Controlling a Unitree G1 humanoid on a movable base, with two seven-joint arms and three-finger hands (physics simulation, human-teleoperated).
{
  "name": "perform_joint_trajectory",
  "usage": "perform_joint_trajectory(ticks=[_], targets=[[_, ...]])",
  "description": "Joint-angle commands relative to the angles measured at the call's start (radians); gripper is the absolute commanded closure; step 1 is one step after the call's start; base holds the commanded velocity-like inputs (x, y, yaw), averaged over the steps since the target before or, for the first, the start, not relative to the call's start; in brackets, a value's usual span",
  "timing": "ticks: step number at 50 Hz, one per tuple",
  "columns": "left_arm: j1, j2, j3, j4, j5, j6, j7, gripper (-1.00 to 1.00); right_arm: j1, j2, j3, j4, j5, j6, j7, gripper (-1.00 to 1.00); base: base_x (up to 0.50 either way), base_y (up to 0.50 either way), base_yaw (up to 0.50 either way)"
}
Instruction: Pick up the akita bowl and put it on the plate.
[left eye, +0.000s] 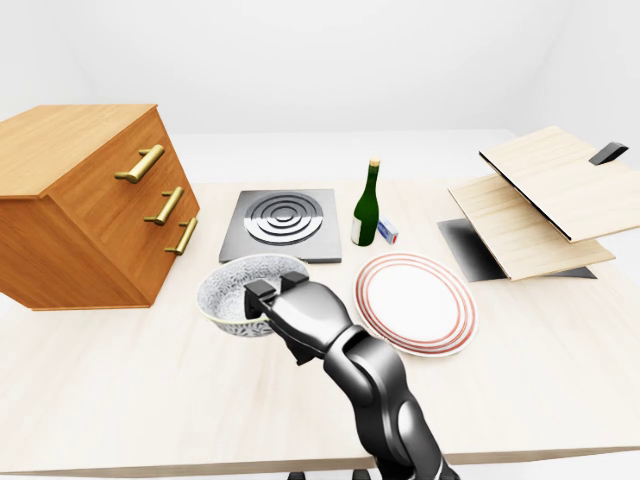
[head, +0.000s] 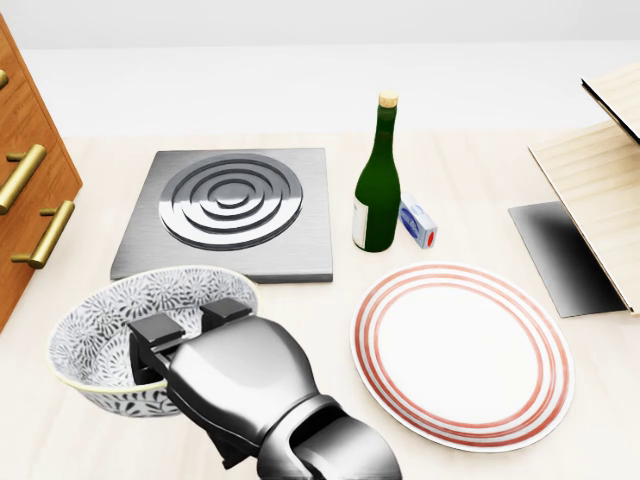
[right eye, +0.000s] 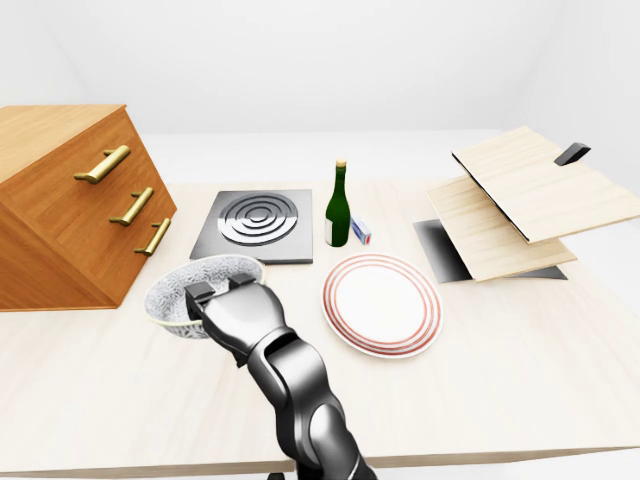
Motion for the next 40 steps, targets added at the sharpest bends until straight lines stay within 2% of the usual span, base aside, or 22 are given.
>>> perform_joint_trajectory(ticks=[1,28,40], targets=[[0.000,0.000,0.000,0.000,0.000,0.000,0.001,-1.00,-0.061,0.006,-0.088,0.016,0.000,-0.003,0.000,1.00,0.00,0.00,0.00],[0.000,0.000,0.001,0.000,-0.003,0.000,0.005,-1.00,-0.173,-0.014,-0.213,0.031,0.043,-0.006,0.000,1.00,0.00,0.00,0.00],[0.000,0.000,0.001,0.000,-0.003,0.000,0.005,-1.00,-0.178,-0.023,-0.224,0.059,0.054,-0.010,0.000,1.00,0.00,0.00,0.00]])
